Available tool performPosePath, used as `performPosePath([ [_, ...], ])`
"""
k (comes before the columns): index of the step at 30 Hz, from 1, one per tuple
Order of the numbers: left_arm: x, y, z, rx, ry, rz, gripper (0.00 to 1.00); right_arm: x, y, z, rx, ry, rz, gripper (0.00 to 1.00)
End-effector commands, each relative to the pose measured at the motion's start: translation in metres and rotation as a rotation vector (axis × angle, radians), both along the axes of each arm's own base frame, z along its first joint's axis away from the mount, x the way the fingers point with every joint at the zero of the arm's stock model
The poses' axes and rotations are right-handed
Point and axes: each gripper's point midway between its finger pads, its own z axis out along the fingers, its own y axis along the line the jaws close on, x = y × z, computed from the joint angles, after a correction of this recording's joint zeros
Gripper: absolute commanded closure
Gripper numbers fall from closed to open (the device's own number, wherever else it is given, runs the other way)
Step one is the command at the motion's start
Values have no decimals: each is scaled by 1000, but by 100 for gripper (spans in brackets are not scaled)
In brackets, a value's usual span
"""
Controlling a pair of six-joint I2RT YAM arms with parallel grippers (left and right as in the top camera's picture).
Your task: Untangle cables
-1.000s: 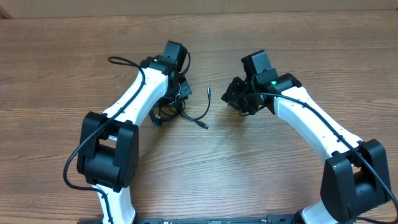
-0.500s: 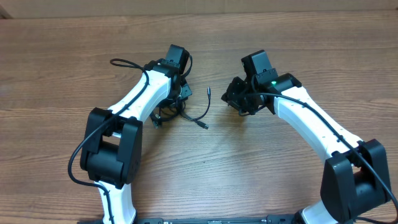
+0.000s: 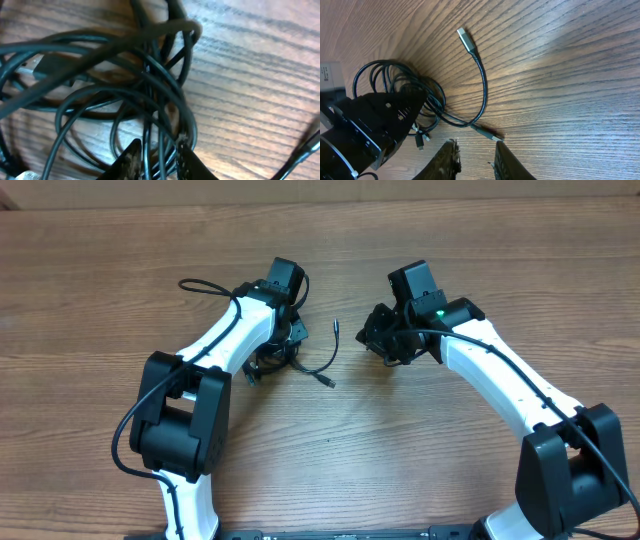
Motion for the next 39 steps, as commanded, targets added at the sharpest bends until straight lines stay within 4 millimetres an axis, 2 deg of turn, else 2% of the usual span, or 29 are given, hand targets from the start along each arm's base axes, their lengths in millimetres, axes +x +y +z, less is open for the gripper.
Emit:
performPosePath([
  [1, 1, -2, -9, 11, -4, 7, 76, 2, 2, 11, 8, -34, 7, 77],
  [12, 2, -1, -9, 14, -10, 8, 76, 2, 2, 11, 8, -34, 7, 77],
  [15, 0, -1, -11, 17, -3, 8, 77, 2, 2, 11, 8, -34, 7, 77],
  [16, -3, 1, -14, 20, 5, 9, 81, 2, 2, 11, 8, -33, 7, 77],
  [23, -3, 0, -14, 19, 4, 8, 81, 2, 2, 11, 9, -33, 8, 78],
  [24, -3, 1, -14, 19, 5, 9, 82, 2, 2, 11, 9, -33, 7, 78],
  [27, -3, 0, -14, 18, 5, 8, 94, 2, 3, 12, 13, -31, 10, 78],
  [28, -3, 0, -14, 18, 5, 8, 96, 1, 3, 12, 14, -31, 10, 78],
  [33, -4, 0, -12, 17, 12, 5, 96, 2, 3, 12, 14, -31, 10, 78],
  [36, -6, -9, -1, -22, 35, -30, 96, 2, 3, 12, 14, -31, 10, 78],
  [39, -12, -34, 31, -154, 81, -95, 96, 3, 4, 12, 15, -35, 10, 78],
])
